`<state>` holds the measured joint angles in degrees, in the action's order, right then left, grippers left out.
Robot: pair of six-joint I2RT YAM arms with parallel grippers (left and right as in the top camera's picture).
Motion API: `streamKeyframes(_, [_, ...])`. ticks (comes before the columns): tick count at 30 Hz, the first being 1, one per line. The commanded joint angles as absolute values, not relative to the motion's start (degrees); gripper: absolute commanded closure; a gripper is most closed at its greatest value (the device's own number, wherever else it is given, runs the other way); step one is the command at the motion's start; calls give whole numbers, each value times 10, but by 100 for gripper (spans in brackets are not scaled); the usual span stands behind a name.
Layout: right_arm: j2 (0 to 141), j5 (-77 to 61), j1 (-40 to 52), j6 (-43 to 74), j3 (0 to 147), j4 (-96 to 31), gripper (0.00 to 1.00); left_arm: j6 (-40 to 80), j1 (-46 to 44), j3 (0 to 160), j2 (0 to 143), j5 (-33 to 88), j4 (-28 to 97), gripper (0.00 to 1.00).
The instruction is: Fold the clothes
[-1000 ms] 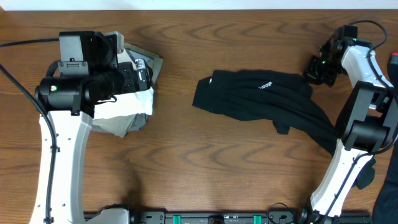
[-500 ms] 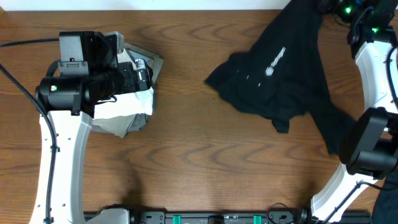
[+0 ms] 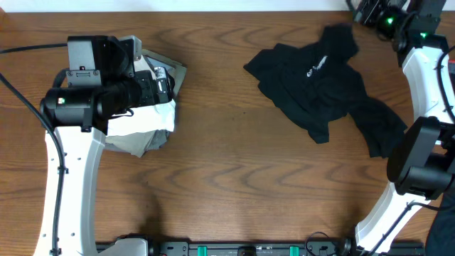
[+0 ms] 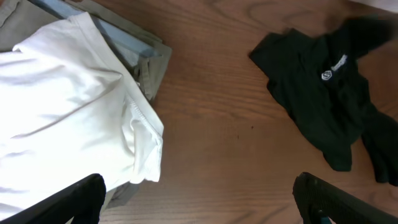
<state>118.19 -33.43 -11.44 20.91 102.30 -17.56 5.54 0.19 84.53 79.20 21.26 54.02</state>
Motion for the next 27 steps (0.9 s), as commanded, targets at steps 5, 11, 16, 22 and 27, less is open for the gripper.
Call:
streamKeyframes(5, [1188, -359, -92, 50, 1023, -381, 30, 48, -18, 858, 791, 216, 542, 2])
streamKeyframes(11, [1188, -311, -24, -96, 1023, -583, 33, 48, -29, 858, 799, 216, 542, 2])
streamKeyframes(16, [1188, -142, 66, -77, 995, -652, 31, 45, -29, 858, 801, 214, 540, 2])
streamKeyframes(22, [1188, 35, 115, -13, 894, -628, 30, 41, -29, 858, 801, 202, 538, 2])
streamKeyframes(27, [1188, 83, 114, 20, 823, -573, 31, 32, -29, 858, 801, 199, 537, 2])
